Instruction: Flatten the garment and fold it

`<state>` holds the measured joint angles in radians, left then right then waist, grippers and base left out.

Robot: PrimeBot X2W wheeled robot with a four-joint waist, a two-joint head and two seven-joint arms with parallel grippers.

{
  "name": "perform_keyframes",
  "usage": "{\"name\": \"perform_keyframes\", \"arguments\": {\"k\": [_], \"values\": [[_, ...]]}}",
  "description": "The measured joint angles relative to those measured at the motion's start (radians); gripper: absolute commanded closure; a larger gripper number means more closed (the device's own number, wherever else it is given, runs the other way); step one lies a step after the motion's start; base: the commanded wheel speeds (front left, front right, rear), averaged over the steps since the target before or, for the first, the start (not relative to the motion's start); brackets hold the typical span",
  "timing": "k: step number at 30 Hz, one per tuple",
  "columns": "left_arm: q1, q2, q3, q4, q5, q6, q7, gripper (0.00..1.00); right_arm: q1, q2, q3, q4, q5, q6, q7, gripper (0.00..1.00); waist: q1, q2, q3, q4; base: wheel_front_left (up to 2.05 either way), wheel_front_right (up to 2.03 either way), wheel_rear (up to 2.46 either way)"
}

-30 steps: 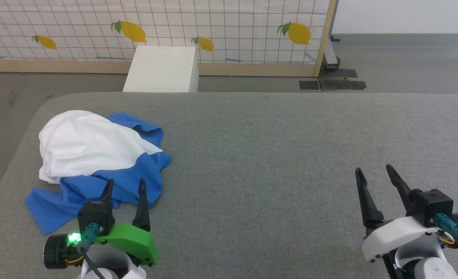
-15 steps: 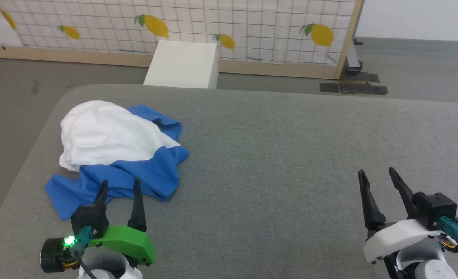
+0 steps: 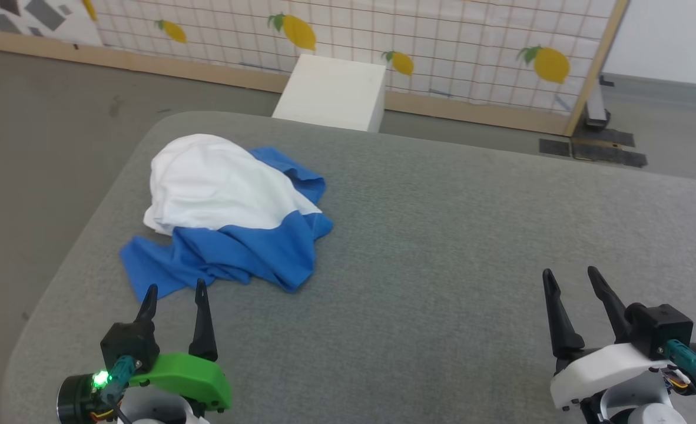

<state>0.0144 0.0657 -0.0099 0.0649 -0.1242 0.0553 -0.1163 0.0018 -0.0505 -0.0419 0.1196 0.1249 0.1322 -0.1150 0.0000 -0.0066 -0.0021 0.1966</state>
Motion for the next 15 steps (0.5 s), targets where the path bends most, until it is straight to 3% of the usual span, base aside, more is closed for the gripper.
{"name": "perform_keyframes", "arguments": {"k": [15], "values": [[0.023, 0.012, -0.001, 0.011, -0.041, 0.02, -0.022, 0.0, 0.005, 0.0, 0.004, 0.041, 0.035, 0.0, -0.03, 0.0, 0.0, 0.0, -0.014, 0.111, 0.0, 0.0, 0.0]]}}
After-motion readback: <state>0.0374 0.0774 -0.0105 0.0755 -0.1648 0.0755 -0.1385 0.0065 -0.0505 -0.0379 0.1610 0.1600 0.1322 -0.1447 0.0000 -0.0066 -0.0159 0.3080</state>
